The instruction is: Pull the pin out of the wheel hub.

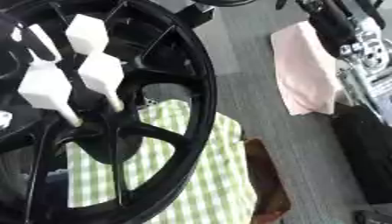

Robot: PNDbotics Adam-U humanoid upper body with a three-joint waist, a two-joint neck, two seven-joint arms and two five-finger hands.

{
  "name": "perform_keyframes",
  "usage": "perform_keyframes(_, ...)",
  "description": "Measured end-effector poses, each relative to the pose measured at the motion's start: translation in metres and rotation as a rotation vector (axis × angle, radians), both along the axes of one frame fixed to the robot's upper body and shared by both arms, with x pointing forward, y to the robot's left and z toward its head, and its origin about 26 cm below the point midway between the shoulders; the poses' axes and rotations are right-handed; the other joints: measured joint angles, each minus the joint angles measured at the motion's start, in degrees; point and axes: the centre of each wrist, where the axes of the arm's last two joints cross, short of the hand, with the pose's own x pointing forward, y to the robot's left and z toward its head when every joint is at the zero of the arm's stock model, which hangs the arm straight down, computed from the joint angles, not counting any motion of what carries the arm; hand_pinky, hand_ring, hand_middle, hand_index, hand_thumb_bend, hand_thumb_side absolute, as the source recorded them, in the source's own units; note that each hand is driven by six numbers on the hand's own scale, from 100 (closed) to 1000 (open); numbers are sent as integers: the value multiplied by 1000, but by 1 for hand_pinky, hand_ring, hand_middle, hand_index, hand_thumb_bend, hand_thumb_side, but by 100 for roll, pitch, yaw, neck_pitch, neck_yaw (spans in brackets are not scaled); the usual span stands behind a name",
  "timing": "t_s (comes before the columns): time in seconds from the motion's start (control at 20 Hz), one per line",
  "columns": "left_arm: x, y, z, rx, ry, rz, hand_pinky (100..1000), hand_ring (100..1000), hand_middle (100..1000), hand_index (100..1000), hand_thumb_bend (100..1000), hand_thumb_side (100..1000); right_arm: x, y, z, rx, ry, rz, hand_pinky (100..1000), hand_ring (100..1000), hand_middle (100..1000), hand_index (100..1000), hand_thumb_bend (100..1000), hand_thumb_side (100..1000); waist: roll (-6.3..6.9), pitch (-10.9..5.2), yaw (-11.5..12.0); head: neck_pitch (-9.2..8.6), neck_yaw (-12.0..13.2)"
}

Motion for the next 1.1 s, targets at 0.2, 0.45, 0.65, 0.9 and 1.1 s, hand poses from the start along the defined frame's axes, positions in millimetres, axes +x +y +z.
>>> perform_keyframes(0.2, 2, 0, -1, 1, 4, 1, 859, 788, 775, 848, 417, 411, 0, 0, 0, -1, -1, 2, 941, 940, 389, 627, 100, 718, -1, 15, -10, -43, 3)
perform_keyframes(0.45, 4, 0, -1, 3, 7, 5, 860, 788, 774, 848, 414, 400, 0, 1, 1, -1, -6, 4, 942, 941, 389, 627, 100, 719, -5, 51, -27, -49, 5)
perform_keyframes(0.65, 8, 1, -2, 5, 13, 16, 857, 785, 771, 845, 411, 389, 1, 1, 2, -1, -8, 5, 942, 941, 389, 627, 100, 719, -13, 74, -39, -70, 7)
perform_keyframes(0.9, 10, 2, -4, 7, 18, 25, 846, 773, 757, 833, 408, 373, 1, 1, 2, -2, -6, 6, 942, 941, 389, 627, 100, 721, -20, 92, -43, -71, 7)
perform_keyframes(1.1, 12, 2, -5, 12, 22, 27, 834, 754, 742, 820, 410, 365, 1, 1, 1, 0, -4, 6, 943, 941, 389, 628, 100, 721, -30, 102, -43, -71, 7)
